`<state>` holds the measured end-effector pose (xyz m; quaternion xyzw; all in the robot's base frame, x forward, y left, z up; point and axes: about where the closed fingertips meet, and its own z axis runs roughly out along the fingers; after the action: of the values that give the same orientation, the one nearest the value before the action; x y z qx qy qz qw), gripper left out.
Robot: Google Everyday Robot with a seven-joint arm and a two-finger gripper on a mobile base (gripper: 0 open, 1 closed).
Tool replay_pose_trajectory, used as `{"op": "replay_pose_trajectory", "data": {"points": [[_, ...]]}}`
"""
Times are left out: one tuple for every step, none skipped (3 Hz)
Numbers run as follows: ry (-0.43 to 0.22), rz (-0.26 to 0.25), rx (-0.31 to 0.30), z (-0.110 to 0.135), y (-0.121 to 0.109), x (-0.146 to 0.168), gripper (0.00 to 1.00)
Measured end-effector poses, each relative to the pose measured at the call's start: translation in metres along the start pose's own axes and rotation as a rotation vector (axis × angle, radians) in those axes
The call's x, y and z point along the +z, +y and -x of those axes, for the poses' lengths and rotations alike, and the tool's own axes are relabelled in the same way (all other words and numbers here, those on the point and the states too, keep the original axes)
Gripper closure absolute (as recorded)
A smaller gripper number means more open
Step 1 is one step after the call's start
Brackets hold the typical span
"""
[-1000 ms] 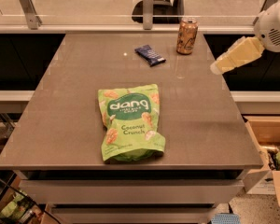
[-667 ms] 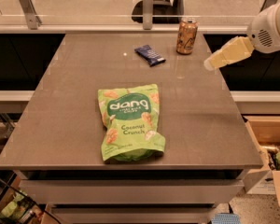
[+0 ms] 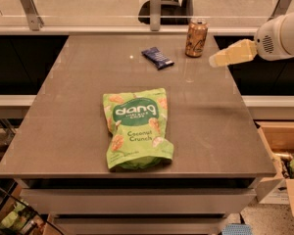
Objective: Move orange can near green rice chip bag
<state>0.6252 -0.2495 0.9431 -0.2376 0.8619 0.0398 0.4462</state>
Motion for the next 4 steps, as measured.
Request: {"op": "replay_pose_trajectory", "data": {"points": [[0.0, 0.0, 0.0, 0.0, 0.0, 0.0, 0.0], [-0.041, -0.037, 0.025, 0.006, -0.004, 0.008, 0.0], [-0.126, -0.076, 0.07, 0.021, -0.014, 0.03, 0.0], [-0.204, -0.101, 0.107, 0.04, -0.024, 0.055, 0.0]]}}
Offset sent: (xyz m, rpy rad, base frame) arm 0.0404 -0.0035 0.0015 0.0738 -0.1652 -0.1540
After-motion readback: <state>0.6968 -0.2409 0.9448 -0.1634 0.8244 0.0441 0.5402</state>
